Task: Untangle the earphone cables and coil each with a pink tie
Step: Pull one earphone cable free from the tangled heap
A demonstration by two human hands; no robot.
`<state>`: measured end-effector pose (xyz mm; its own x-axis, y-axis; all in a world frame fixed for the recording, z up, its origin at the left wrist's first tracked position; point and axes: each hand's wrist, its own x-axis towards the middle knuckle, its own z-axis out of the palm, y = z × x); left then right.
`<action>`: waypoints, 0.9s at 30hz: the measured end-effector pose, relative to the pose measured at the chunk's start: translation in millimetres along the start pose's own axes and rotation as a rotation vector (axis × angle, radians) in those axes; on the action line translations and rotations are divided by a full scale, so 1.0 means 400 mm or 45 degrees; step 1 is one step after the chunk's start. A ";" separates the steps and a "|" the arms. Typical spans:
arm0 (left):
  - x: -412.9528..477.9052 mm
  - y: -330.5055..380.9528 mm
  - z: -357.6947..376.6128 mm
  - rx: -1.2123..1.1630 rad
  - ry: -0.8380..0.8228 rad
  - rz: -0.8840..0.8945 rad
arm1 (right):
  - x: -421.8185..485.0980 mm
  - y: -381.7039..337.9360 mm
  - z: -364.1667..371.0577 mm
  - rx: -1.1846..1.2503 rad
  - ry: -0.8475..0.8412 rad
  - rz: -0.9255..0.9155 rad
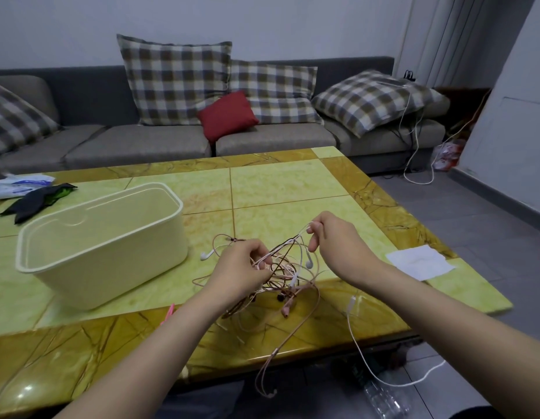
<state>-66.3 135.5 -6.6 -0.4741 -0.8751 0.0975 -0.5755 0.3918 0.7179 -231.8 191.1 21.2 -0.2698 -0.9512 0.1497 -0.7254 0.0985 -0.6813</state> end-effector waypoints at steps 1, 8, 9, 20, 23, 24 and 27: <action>0.001 -0.005 -0.001 0.060 -0.034 -0.003 | -0.002 -0.003 0.001 -0.024 0.001 -0.009; -0.004 -0.032 0.007 -0.005 0.016 0.005 | -0.013 -0.012 0.008 -0.143 -0.016 -0.075; -0.005 -0.031 0.006 -0.086 0.034 -0.010 | -0.017 -0.016 0.008 -0.136 -0.029 -0.106; -0.011 0.032 -0.021 -0.378 0.090 0.018 | -0.029 -0.037 0.041 -0.158 -0.248 -0.159; -0.007 0.020 -0.034 -0.328 0.108 -0.001 | -0.022 -0.019 0.035 -0.141 -0.246 -0.121; -0.004 0.012 -0.037 -0.285 0.104 -0.004 | -0.020 -0.014 0.031 -0.129 -0.243 -0.105; -0.001 -0.015 -0.044 -0.056 0.051 -0.032 | -0.017 -0.003 0.018 -0.066 -0.229 -0.085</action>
<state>-50.8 128.6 1.2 -0.4323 -0.8955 0.1060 -0.5563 0.3574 0.7502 -224.6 195.5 15.7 -0.1059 -0.9926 0.0597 -0.7707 0.0440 -0.6356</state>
